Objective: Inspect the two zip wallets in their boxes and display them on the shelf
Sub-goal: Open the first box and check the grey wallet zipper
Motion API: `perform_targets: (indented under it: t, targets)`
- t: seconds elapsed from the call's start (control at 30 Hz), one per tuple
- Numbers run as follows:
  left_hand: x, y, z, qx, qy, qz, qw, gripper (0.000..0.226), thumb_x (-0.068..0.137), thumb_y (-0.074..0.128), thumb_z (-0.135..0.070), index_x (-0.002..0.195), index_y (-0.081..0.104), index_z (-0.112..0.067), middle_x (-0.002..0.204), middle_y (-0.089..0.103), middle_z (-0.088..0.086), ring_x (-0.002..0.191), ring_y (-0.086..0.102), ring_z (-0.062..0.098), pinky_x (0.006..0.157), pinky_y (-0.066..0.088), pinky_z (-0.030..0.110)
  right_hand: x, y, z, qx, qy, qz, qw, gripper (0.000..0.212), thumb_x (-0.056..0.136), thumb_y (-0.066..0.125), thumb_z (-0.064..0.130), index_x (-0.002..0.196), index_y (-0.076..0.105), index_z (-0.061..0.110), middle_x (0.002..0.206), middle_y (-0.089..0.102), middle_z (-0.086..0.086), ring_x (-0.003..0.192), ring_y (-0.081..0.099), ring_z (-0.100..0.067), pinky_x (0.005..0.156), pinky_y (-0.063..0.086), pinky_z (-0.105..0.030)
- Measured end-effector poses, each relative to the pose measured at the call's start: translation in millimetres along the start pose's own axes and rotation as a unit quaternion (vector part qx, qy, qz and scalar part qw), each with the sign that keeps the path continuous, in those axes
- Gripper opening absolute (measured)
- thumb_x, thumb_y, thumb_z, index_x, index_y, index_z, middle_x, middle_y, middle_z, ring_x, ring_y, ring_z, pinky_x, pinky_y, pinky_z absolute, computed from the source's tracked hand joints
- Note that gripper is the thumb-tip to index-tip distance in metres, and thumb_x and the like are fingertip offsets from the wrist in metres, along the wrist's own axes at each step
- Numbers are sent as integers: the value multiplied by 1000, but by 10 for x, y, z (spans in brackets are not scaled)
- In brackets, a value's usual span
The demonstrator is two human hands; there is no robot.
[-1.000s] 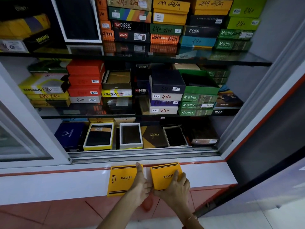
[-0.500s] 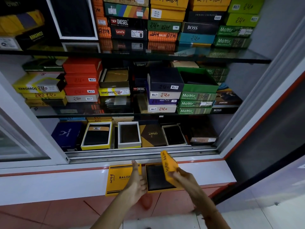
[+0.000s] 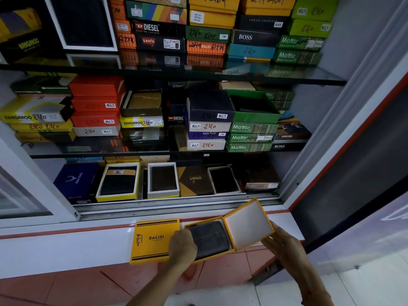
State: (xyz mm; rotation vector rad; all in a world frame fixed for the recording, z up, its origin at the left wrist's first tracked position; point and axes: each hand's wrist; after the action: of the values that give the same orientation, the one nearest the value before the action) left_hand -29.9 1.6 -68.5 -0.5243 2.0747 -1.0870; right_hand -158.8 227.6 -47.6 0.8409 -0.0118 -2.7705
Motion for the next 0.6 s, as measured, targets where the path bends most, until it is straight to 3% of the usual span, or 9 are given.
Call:
perform_targets:
  t: [0.13,0.3,0.37,0.43,0.5,0.53,0.6]
  targets:
    - [-21,23,-8,2,-2,-30,1000,24,91,55,-16,111,61,-6,113,66,8,106,62,21,85,53,25,30,-7,-28,-53,-41,-21,998,47,92,57,34,130,56,7,124,63,-15,110,63,-36,99,50,-46]
    - [-25,-50,22,-25,8,-73,997,25,87,59,-19,109,62,-8,104,69,6,100,64,20,82,56,26,103,-16,-57,-56,-38,-55,996,46,91,61,22,129,56,-3,127,60,-22,111,61,-42,96,51,-50]
    - [-16,-118,39,-24,14,-77,997,23,85,62,-20,104,64,-9,101,70,5,98,65,19,81,56,26,144,-33,-89,-52,-13,-67,996,42,90,63,18,123,58,-7,125,60,-24,110,60,-42,94,51,-51]
    - [-2,-192,36,-26,9,-74,997,19,83,63,-20,98,66,-8,98,71,6,97,66,21,80,54,27,171,3,-136,-45,14,-77,996,36,88,65,13,116,60,-9,122,60,-26,110,60,-43,83,56,-47]
    - [14,-222,8,-27,12,-68,997,17,82,64,-20,92,67,-7,95,72,7,94,66,21,79,54,28,132,136,-184,-42,33,-83,995,18,87,66,8,100,63,-5,116,61,-27,110,61,-44,74,57,-40]
    - [9,-228,-10,-26,14,-60,998,17,81,64,-20,91,68,-6,94,72,8,93,67,21,78,53,28,97,235,-213,-42,41,-84,995,7,86,66,6,89,63,1,113,63,-28,108,62,-44,76,57,-41]
    - [-2,-213,-50,-29,10,-46,998,18,81,65,-18,92,67,-4,95,72,9,94,67,21,77,53,27,79,410,-314,-54,57,-93,993,12,85,69,8,76,62,7,105,67,-25,102,65,-41,84,57,-46]
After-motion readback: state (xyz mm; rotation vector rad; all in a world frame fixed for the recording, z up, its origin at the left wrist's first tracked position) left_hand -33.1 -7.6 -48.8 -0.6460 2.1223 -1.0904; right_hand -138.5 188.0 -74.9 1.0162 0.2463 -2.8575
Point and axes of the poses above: each hand's wrist, its own x-axis towards the middle knuckle, its own y-axis out of the palm, z = x × y
